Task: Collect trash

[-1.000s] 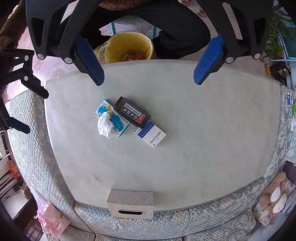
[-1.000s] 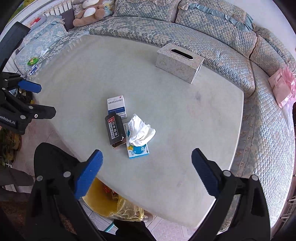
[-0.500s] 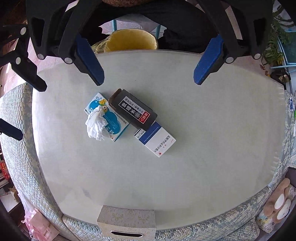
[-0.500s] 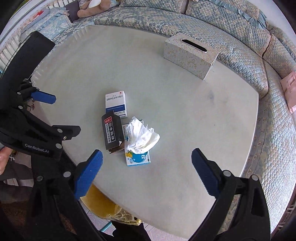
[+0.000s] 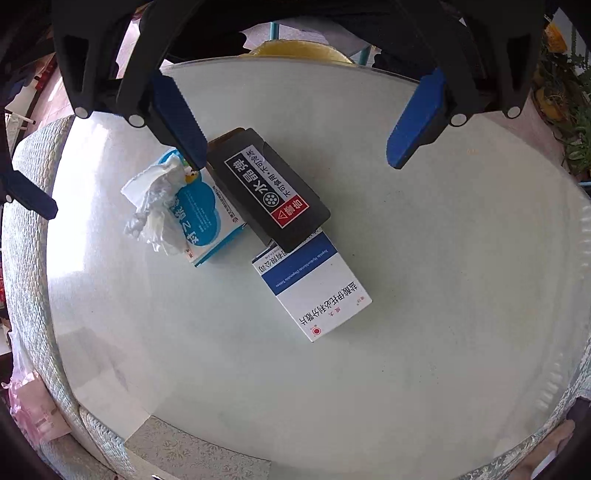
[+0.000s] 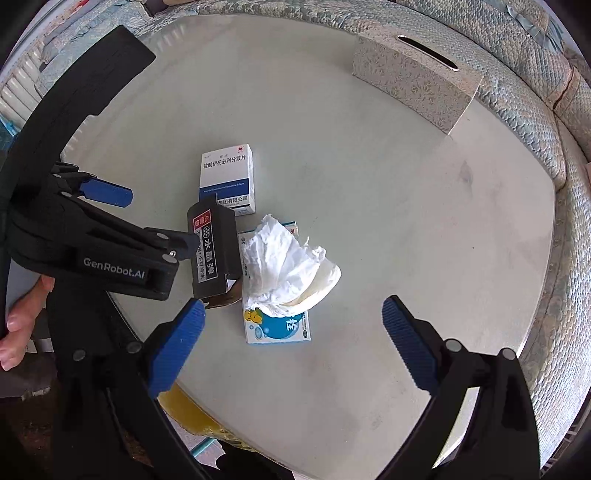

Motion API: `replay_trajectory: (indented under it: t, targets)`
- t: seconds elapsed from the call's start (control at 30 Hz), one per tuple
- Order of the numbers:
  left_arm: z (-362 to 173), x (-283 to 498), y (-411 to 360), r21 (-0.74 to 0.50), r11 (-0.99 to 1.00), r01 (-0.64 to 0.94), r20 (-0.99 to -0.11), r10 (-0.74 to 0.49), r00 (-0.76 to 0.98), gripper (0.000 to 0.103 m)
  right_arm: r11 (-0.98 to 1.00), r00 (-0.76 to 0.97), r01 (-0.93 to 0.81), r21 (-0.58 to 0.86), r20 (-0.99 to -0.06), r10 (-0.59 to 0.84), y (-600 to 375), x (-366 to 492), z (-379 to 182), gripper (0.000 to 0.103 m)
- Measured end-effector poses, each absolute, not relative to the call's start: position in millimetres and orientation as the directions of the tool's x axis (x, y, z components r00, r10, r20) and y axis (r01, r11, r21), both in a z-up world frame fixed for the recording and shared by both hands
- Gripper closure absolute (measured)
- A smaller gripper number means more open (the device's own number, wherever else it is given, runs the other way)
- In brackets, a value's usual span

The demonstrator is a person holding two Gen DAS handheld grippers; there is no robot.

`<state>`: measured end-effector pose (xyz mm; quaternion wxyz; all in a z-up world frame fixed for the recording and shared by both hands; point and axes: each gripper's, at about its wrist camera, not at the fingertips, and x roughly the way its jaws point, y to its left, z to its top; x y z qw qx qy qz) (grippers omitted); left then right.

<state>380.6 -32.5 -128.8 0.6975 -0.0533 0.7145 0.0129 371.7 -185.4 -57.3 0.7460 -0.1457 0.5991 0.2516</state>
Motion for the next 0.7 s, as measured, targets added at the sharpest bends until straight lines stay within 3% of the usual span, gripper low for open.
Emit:
replay_trajectory:
  t: [0.7]
  targets:
    - [-210,381,-4,-0.222,0.929,-0.296,-0.967,-0.249,-0.056,0.008,0.819,0.128,-0.569,0.078,-0.975,0.181,-172,384,-109,0.009]
